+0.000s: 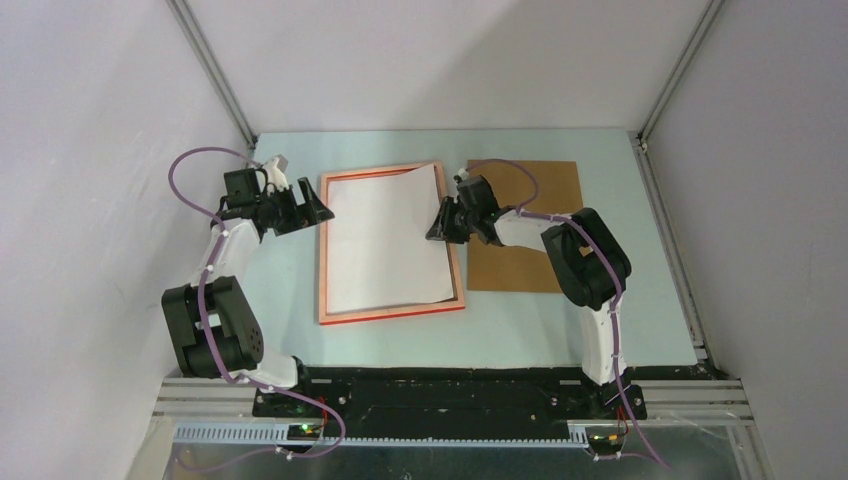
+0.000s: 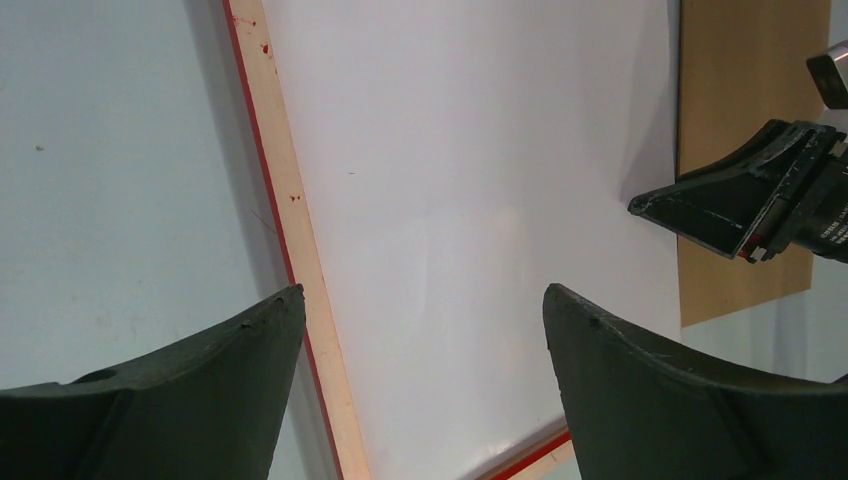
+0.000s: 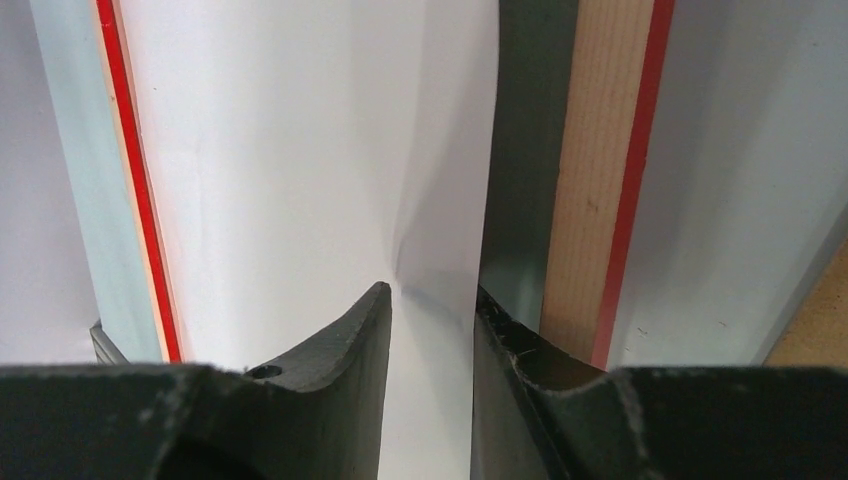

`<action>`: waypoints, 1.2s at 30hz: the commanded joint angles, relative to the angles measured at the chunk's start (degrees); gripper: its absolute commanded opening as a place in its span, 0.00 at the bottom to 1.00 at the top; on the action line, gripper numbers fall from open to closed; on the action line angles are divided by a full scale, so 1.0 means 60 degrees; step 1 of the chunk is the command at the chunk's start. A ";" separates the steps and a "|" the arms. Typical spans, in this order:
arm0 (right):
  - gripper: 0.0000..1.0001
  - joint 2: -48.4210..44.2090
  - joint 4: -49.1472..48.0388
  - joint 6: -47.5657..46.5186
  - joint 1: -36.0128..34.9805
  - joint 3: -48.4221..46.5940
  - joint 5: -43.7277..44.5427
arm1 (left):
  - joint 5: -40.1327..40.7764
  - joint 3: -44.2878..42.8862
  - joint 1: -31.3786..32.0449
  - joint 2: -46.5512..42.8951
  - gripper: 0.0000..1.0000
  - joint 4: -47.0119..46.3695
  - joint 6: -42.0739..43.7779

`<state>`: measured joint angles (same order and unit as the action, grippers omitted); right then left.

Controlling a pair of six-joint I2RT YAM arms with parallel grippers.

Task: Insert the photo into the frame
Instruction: Turn over the photo from the photo frame.

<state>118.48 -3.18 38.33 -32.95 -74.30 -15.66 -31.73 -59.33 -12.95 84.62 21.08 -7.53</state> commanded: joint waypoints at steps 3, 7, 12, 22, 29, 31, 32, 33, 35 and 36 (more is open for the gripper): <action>0.40 -0.0390 0.0237 -0.0368 -0.0079 -0.0375 0.0357 | -0.0187 0.0028 -0.0079 -0.0366 0.93 -0.0268 0.0031; 0.43 -0.0511 0.0358 -0.0495 -0.0089 -0.0413 0.0529 | -0.0203 0.0027 -0.0078 -0.0349 0.93 -0.0260 0.0017; 0.47 -0.0676 0.0646 -0.0676 -0.0077 -0.0537 0.0777 | -0.0211 0.0042 -0.0090 -0.0365 0.93 -0.0252 -0.0001; 0.51 -0.1076 0.1307 -0.1245 -0.0101 -0.0682 0.1373 | -0.0218 0.0072 -0.0081 -0.0485 0.93 -0.0257 -0.0005; 0.53 -0.1959 0.1614 -0.2211 0.0163 -0.0671 0.2035 | -0.0083 -0.0053 -0.0068 -0.0675 0.94 -0.0270 0.0106; 0.54 -0.2250 0.1739 -0.2599 0.0369 -0.0654 0.2150 | -0.0055 -0.0129 -0.0052 -0.0763 0.94 -0.0263 0.0177; 0.56 -0.2348 0.1777 -0.2866 0.0534 -0.0610 0.2204 | -0.0029 -0.0145 -0.0045 -0.0822 0.95 -0.0262 0.0211; 0.59 -0.2583 0.1769 -0.2986 0.0632 -0.0500 0.2293 | -0.0007 -0.0189 0.0018 -0.0902 0.95 -0.0262 0.0291; 0.66 -0.2937 0.1729 -0.3520 0.0913 -0.0273 0.2402 | 0.0080 -0.0254 0.0176 -0.1038 0.96 -0.0263 0.0431; 0.68 -0.3155 0.1742 -0.3665 0.1133 -0.0126 0.2440 | 0.0127 -0.0280 0.0244 -0.1081 0.97 -0.0262 0.0484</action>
<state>105.91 7.57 23.18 -29.61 -75.83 -4.47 -31.59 -59.31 -12.71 81.84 21.08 -7.05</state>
